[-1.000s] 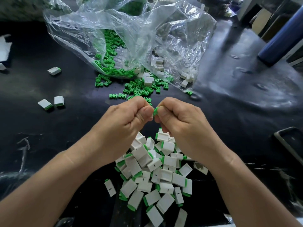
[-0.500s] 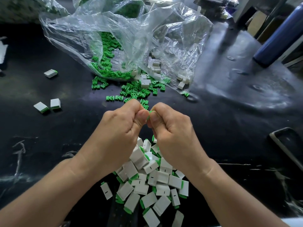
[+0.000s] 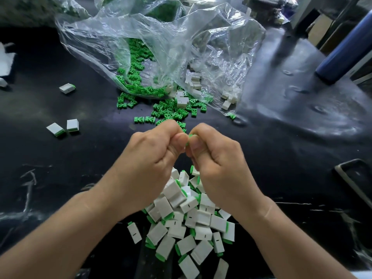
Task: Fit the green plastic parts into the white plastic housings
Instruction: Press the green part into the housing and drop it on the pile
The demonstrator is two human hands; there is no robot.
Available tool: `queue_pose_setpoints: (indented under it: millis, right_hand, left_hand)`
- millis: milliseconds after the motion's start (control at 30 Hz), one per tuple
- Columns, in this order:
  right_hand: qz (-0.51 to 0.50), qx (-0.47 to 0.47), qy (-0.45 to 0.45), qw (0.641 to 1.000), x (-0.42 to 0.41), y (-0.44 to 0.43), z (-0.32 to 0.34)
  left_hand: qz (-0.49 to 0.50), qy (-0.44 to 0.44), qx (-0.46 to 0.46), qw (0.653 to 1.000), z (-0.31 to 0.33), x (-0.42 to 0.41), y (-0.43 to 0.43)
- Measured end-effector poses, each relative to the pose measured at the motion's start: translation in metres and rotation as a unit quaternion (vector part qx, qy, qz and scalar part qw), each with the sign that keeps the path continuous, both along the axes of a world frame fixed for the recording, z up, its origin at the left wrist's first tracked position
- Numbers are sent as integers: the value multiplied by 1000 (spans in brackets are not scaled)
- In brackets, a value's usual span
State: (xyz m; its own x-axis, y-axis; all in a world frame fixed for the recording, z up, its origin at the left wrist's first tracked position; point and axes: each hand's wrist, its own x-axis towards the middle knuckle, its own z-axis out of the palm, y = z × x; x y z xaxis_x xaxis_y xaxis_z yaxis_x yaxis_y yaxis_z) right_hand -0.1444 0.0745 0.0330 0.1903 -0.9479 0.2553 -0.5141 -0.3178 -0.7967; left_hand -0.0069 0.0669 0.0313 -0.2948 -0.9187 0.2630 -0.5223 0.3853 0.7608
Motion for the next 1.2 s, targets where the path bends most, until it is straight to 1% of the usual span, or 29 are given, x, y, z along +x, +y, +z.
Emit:
queue_pose_setpoints:
  millis: [33, 100, 233, 367, 433, 533, 600, 633, 733, 833, 900, 967, 1033, 1100, 1133, 1200]
  right_hand:
    - [-10, -2, -10, 1000, 1, 1, -1]
    - [-14, -2, -2, 1000, 2, 1, -2]
    - [27, 21, 74, 997, -3, 1, -1]
    - [52, 9, 103, 993, -5, 1, 3]
    - [43, -3, 78, 996, -2, 3, 2]
    - [16, -12, 21, 1000, 0, 2, 2]
    - [18, -1, -11, 1000, -2, -2, 3]
    - [19, 15, -32, 999, -5, -4, 3]
    - [31, 55, -76, 995, -12, -7, 3]
    - [42, 71, -83, 993, -13, -8, 2]
    - [45, 102, -87, 990, -13, -9, 3]
    - [59, 165, -135, 975, -13, -11, 3]
    - [71, 231, -206, 948, -14, -13, 3]
    - [83, 282, -247, 923, -16, -15, 3]
    - [100, 307, -262, 910, -17, -15, 3]
    - [148, 362, -301, 870, -16, -15, 4]
  left_hand:
    - [11, 14, 0, 1000, -1, -3, 2]
    - [19, 20, 6, 1000, -1, -6, 2]
    - [-33, -63, 13, 997, 3, 5, -3]
    - [-70, -63, 26, 995, 5, 10, -4]
    - [-72, -39, 21, 996, 4, 9, -4]
    - [-49, 38, 33, 998, 3, 6, -6]
    - [-57, 72, 45, 995, 3, 7, -9]
    - [-66, 74, 41, 994, 3, 8, -11]
    - [-63, 51, -14, 997, 5, 12, -15]
    - [-55, 99, -10, 994, 4, 12, -12]
    - [-60, 126, -8, 990, 3, 11, -11]
    - [-78, 147, -8, 986, 3, 11, -11]
    - [-77, 163, -4, 984, 4, 11, -12]
    - [-64, 198, 14, 978, 3, 9, -11]
    - [-63, 221, 24, 973, 3, 9, -11]
    - [-73, 265, 48, 960, 3, 7, -10]
